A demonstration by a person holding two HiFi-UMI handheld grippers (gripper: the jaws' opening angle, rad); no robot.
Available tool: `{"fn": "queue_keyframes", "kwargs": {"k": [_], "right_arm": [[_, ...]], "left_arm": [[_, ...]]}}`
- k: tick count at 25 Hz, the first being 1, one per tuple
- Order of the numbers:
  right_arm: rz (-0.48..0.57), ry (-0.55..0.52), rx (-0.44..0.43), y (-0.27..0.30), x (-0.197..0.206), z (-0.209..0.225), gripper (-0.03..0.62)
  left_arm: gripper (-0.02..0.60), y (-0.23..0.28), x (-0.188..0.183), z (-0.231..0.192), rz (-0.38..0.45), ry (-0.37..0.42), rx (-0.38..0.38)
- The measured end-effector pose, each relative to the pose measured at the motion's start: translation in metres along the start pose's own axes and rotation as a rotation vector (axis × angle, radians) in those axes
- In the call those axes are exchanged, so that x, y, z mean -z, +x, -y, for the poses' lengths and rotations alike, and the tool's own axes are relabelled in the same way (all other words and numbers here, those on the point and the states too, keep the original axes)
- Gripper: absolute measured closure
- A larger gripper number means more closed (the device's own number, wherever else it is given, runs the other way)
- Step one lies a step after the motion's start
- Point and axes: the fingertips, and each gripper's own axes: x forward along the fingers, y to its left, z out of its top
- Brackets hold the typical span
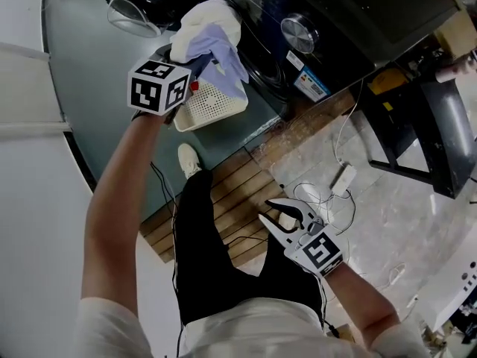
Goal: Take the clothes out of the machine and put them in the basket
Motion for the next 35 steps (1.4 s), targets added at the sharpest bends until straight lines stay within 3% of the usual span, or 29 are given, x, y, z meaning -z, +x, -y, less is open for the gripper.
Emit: {"fn": "queue_keyframes", "kwargs": {"k": [5,11,23,35], "right_arm": [[-0.020,-0.003,-0.024,0.005,-0.007,-0.007,0.499],[-0.031,-0.029,-0.059,0.022,-0.010,-0.012,0.499],[-0.061,-0.069,-0.129,0.064,-0.009,-0.024,0.499],[-0.124,-0.051,-0.147,0.105,-0.002,-0.018,0.499]], "left_arm": [[0.405,-0.035,-0.009,-0.011,0.045,-0.004,-0.022],[0.405,-0.067,0.010,-0.031,0.049,-0.008,-0.055],[0.403,-0.110,0.084,-0.079,0.005,-0.058,-0.162],[0.402,-0.084,0.167,-0.098,-0.044,-0.139,-0.165]]}}
